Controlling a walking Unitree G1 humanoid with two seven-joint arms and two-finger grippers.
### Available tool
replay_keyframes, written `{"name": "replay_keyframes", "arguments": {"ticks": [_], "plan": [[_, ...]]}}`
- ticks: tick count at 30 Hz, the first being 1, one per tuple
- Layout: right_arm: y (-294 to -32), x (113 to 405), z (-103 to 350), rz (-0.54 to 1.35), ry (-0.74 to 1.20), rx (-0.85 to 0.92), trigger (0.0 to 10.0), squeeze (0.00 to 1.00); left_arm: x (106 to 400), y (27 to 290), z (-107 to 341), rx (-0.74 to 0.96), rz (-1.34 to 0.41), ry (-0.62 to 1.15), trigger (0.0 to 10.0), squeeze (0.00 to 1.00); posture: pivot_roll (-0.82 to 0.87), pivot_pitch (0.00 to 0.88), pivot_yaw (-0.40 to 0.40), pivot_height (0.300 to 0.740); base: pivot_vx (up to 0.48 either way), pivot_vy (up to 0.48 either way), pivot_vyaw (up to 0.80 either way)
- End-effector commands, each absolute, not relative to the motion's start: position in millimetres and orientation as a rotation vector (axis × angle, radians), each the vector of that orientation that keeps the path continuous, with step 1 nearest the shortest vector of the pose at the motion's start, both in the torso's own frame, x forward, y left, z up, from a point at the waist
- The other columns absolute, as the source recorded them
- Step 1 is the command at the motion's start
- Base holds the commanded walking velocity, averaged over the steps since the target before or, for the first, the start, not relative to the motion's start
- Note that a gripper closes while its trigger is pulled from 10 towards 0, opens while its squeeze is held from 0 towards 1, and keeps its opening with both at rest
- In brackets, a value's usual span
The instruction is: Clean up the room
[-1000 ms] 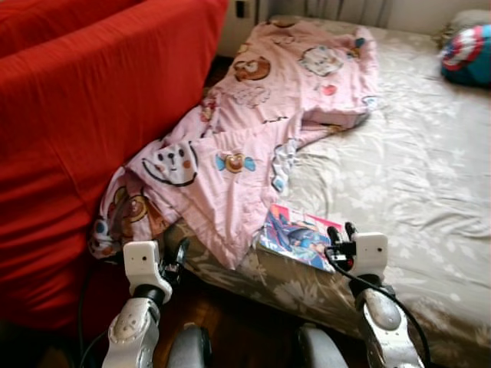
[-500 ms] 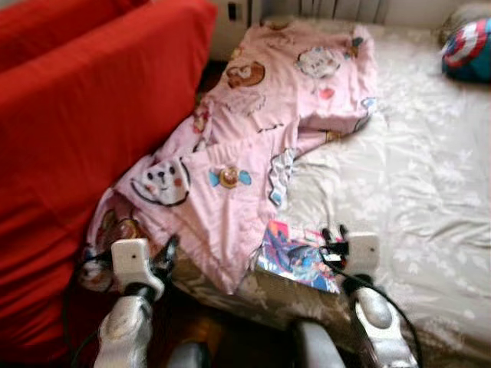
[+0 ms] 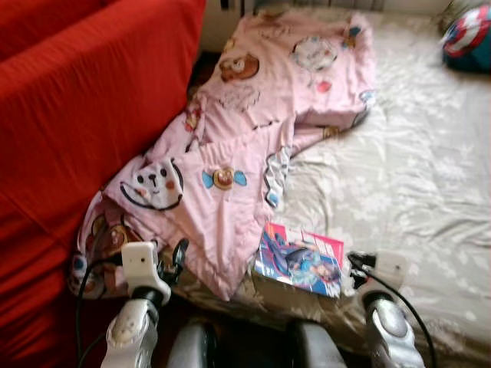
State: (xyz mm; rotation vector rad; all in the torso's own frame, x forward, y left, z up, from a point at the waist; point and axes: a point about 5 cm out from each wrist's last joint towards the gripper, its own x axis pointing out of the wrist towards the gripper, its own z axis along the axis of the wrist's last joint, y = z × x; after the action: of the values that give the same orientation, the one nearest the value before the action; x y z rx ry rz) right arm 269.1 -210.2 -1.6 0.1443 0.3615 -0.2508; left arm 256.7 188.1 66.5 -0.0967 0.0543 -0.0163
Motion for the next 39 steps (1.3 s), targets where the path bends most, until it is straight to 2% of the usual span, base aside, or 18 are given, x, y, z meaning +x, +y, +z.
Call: {"name": "replay_keyframes", "arguments": {"ticks": [1,4,5,6,19,31,39], "plan": [[-212.0,262.4,-13.0,-0.283,0.431,0.179,10.0,1.00,253.0,189.9,66.9,-0.095,-0.015,0.059,10.0,0.00,-0.09,0.241,0.046,0.636,0.000,0.000,0.00],[-215.0,261.3,-16.3,-0.280,0.456,0.175,10.0,1.00,252.3,190.8,67.2,-0.094,-0.014,0.060,10.0,0.00,-0.08,0.240,0.049,0.636,0.000,0.000,0.00],[-215.8,260.8,-17.5,-0.280,0.466,0.183,10.0,0.42,252.2,191.0,67.3,-0.093,-0.014,0.060,10.0,0.00,-0.08,0.240,0.051,0.636,0.000,0.000,0.00],[-218.6,259.5,-20.1,-0.294,0.486,0.217,10.0,0.00,252.2,191.6,67.8,-0.091,-0.014,0.060,10.0,0.00,-0.07,0.239,0.054,0.636,0.000,0.000,0.00],[-231.7,266.3,-18.0,-0.322,0.525,0.296,10.0,0.00,251.0,191.6,72.3,-0.074,-0.026,0.057,10.0,0.00,-0.03,0.245,0.076,0.636,0.000,0.000,0.00],[-234.2,269.0,-16.5,-0.375,0.517,0.372,10.0,0.00,266.2,190.9,93.3,-0.046,-0.040,0.011,10.0,0.00,0.06,0.330,0.139,0.636,0.000,0.000,0.00],[-240.6,266.4,-16.2,-0.391,0.502,0.375,10.0,0.00,259.3,198.9,95.5,-0.022,-0.047,0.022,10.0,0.00,0.06,0.327,0.172,0.636,0.000,0.000,0.00]]}}
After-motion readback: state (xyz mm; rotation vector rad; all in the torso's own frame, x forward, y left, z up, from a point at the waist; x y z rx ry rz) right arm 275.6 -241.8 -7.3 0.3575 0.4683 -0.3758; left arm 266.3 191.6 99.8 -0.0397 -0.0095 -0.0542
